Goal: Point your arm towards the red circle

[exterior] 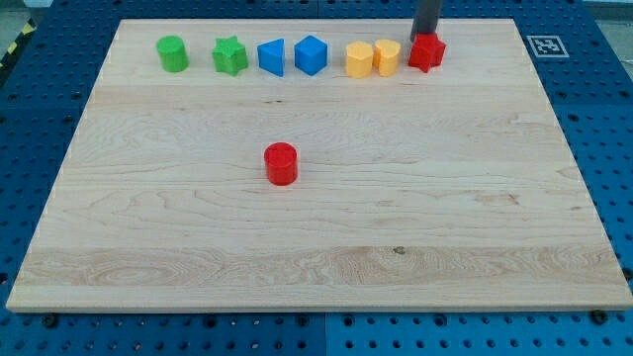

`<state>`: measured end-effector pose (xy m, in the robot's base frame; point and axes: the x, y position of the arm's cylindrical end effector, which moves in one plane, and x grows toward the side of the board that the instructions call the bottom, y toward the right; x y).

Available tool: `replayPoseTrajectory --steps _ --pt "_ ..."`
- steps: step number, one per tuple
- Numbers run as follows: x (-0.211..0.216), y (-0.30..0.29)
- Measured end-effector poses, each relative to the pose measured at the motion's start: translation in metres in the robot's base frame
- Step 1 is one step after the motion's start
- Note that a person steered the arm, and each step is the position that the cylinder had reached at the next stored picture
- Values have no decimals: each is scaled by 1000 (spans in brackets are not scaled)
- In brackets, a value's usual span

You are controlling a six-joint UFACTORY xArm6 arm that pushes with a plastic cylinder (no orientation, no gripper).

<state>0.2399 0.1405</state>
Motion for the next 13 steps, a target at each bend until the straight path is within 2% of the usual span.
replayPoseTrajectory --steps 2,3,4,5,6,7,9,11,13 --pt "0 -34" --pt "-15 -42" --pt "-44 -15" --pt "-48 34" --pt "-27 98" --pt "12 121" --pt "114 100" --pt "211 33" --pt "287 -59"
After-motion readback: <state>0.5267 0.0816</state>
